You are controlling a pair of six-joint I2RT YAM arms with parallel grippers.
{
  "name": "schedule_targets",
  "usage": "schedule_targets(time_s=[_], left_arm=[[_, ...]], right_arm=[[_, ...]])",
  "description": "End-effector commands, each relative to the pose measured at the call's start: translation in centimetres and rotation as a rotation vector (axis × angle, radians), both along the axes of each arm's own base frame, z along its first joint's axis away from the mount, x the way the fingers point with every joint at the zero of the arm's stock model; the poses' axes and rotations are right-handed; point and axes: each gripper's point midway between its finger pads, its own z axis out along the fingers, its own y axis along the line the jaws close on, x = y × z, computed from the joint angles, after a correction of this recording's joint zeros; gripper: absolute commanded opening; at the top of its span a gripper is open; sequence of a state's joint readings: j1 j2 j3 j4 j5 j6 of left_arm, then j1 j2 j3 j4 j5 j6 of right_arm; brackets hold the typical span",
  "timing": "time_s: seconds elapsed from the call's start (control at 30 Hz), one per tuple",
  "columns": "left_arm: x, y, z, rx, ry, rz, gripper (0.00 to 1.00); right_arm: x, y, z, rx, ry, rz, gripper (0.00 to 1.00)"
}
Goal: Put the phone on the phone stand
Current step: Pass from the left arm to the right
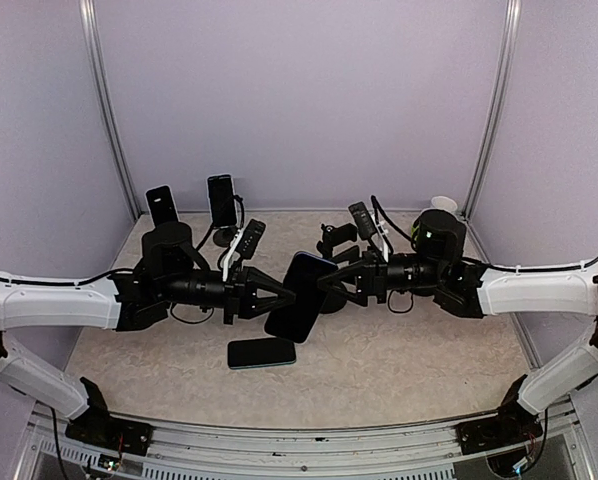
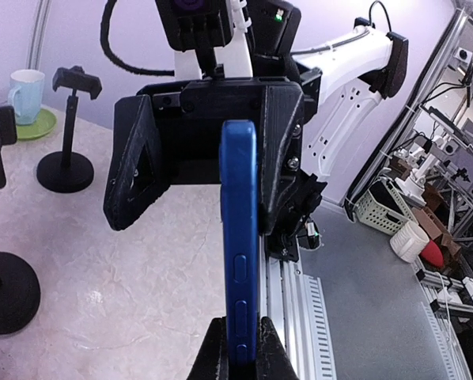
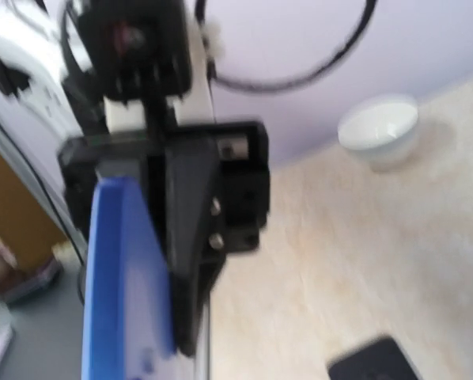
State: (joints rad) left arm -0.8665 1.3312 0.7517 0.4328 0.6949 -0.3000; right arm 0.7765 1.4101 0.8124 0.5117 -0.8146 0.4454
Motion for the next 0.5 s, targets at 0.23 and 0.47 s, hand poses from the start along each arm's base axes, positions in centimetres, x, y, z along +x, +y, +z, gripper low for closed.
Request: schedule_targets(time_s=[0.23,0.47], left_arm=[[0.1,-0.4,3.0,-0.115,-0.033,-0.003,0.0],[0.3,-0.4,2.3,-0.096,-0.024,0.008,0.0]], right_arm=[[-0.2,1.8,5.2,0.281,-0.032,0.061,0.57],[-0.2,2.4,6.3,0.301,-0.077,0.061,0.5]])
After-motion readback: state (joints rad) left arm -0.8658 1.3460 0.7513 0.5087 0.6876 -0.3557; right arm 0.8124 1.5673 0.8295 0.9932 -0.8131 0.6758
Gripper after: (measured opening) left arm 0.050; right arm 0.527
